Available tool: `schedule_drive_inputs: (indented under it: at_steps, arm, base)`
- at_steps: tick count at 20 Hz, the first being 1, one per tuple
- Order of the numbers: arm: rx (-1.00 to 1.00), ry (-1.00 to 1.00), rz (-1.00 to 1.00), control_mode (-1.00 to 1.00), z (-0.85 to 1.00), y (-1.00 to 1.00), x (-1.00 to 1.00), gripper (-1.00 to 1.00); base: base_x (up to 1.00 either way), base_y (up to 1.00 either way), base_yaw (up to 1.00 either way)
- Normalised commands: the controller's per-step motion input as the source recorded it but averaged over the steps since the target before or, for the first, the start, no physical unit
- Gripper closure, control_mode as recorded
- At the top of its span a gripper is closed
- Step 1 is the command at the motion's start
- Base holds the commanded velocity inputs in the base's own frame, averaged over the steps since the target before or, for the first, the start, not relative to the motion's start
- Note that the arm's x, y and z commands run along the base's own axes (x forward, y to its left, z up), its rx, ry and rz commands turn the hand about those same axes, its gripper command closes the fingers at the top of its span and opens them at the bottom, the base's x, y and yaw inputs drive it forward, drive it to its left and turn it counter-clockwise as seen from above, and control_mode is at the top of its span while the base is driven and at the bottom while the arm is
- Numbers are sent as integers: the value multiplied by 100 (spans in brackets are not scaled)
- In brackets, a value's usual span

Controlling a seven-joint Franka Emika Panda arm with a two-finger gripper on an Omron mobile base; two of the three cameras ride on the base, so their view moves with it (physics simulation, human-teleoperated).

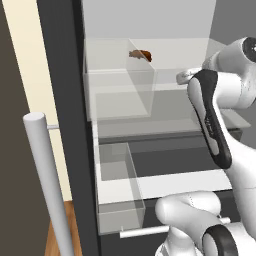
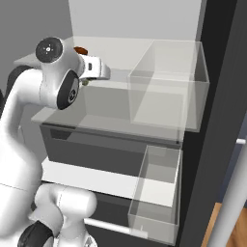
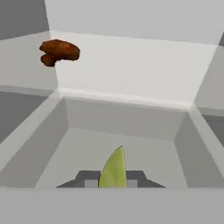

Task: Open the fridge, remove the mango, lemon wedge, and chicken drumstick, and place them on any counter.

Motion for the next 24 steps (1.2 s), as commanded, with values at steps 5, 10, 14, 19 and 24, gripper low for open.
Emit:
schedule_drive_inputs:
  at_steps: [5,10,14,19,24]
  arm:
    - [-12,-15,17,-100,0,10,-100,100]
    - [-4,-3,4,-100,7,9,-95,100]
    - [0,0,-1,-100,18,0,-41,100]
    - [0,2,-4,-100,7,-2,-28,100]
    - [0,10,0,-100,0,0,0,100]
  base:
    - [0,0,0]
    - [0,0,0]
    - [0,0,0]
    - [0,0,0]
    - [0,0,0]
